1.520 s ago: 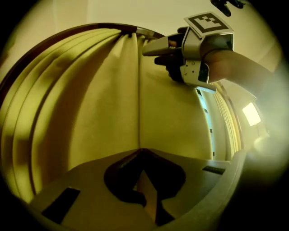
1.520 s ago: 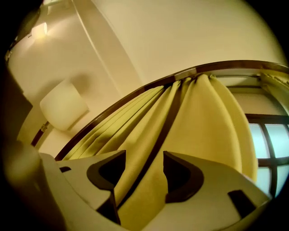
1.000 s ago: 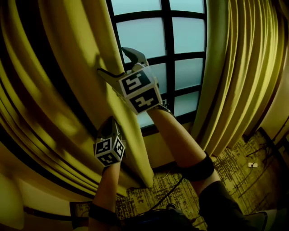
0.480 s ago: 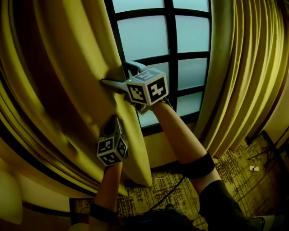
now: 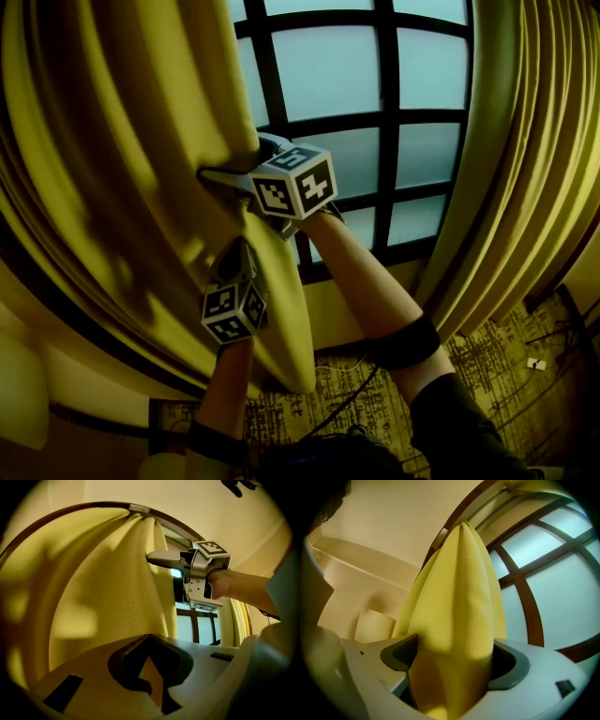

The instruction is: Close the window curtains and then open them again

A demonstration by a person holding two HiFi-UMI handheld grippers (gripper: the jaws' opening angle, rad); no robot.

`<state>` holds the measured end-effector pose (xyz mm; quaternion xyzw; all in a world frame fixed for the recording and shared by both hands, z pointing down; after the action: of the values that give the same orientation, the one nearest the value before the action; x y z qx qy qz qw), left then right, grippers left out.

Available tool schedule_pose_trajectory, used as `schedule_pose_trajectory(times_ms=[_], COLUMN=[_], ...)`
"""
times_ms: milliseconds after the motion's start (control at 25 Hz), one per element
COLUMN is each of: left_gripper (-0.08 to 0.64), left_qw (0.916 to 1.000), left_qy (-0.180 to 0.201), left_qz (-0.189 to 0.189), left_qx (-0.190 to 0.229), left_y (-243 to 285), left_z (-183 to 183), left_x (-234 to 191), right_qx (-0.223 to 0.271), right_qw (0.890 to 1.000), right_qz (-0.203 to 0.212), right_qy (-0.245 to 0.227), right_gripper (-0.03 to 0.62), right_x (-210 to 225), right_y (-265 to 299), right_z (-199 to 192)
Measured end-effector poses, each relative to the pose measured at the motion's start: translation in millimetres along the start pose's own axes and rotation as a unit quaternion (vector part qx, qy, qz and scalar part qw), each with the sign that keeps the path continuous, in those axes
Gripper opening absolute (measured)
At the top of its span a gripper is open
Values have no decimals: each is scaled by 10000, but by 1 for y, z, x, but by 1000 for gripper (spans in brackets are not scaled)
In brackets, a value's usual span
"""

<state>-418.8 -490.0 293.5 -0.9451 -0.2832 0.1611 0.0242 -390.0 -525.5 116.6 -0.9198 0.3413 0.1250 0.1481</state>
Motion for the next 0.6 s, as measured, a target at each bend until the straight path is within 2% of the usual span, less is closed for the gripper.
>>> schedule_pose_trajectory(times_ms=[40, 160, 200, 480, 600], left_gripper=[8, 8, 8, 8, 8], left_qw=[10000, 9999, 9999, 9996, 9994], left_qy=[-7, -78, -97, -111, -127], left_qz=[28, 90, 105, 261, 326], left_qx=[-4, -15, -15, 5, -10], left_y=[0, -1, -1, -5, -11], left_z=[1, 1, 1, 2, 4], left_x=[-5, -18, -22, -52, -66], right_qx=[-27, -146, -173, -390, -478], right_qw=[9999, 9968, 9952, 9804, 9687], right_qz=[-39, -357, -433, -903, -1053], right_qy=[-125, -699, -863, -1707, -2194], right_gripper=[447, 82, 35, 28, 28], right_x=[-2, -5, -5, -14, -26], right_y=[5, 17, 21, 45, 59], right_z=[0, -1, 0, 3, 6])
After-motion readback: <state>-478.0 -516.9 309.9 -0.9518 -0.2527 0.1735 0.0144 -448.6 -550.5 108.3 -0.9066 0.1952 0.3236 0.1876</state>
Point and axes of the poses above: the fingertips, and each gripper's own axes: y forward along the fingers, x to its right, z out of its top, the point moved 1 cm from there along -y, backward along the fingers, and after that the axes turned 13 degrees about -y, right-handed, at the moved point
